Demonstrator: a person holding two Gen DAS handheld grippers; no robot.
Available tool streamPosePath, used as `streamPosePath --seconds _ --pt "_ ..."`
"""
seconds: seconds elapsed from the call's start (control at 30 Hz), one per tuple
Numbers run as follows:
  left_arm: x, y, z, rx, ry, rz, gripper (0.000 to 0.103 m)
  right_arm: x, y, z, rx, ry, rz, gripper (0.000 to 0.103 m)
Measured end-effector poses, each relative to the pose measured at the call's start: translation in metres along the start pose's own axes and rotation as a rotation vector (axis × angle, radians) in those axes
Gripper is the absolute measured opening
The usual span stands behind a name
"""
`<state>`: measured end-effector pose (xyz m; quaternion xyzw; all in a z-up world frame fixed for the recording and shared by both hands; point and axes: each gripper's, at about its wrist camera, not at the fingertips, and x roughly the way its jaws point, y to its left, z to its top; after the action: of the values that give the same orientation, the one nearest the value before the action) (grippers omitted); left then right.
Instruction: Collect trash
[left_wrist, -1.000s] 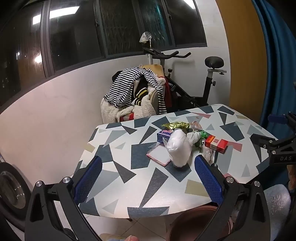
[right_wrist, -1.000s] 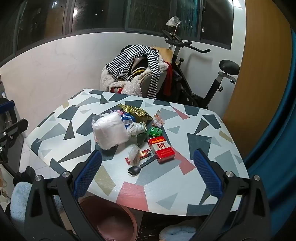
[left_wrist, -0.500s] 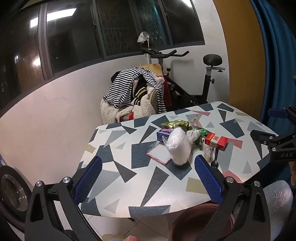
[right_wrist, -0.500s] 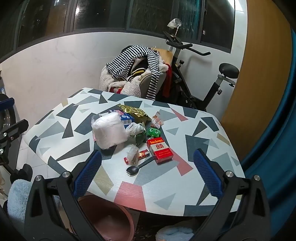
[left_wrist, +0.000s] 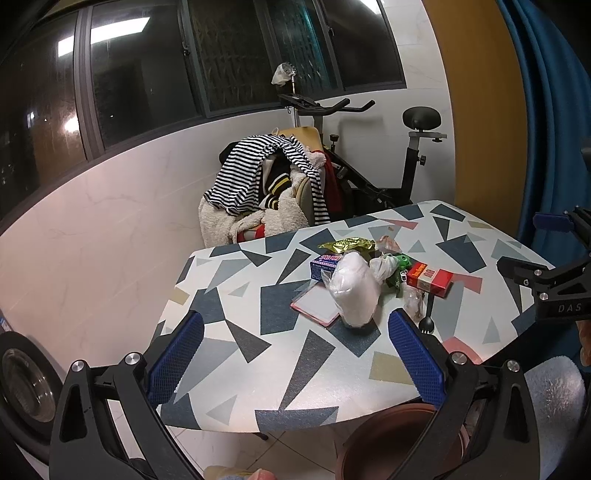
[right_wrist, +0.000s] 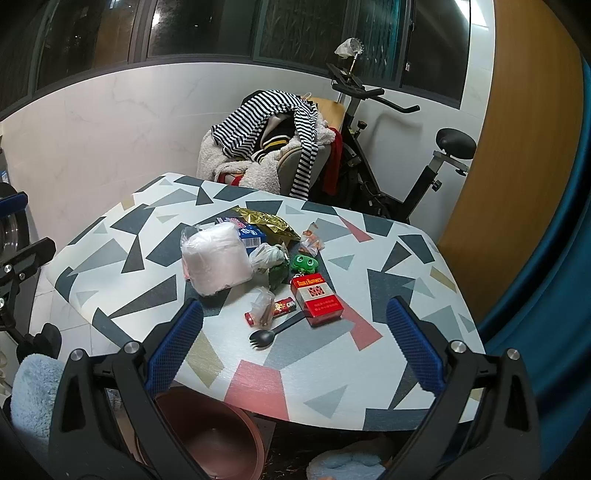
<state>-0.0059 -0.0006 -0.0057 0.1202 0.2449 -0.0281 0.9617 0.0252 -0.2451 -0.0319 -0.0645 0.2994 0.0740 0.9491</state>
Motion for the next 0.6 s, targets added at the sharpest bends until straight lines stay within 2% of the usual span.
streamPosePath --seconds 0.6 --pt "0.0001 -0.0027 0.0005 0.003 0.001 0.003 0.098 0.0001 0.0019 -0.0004 -0.011 -0.003 -0.007 0.097"
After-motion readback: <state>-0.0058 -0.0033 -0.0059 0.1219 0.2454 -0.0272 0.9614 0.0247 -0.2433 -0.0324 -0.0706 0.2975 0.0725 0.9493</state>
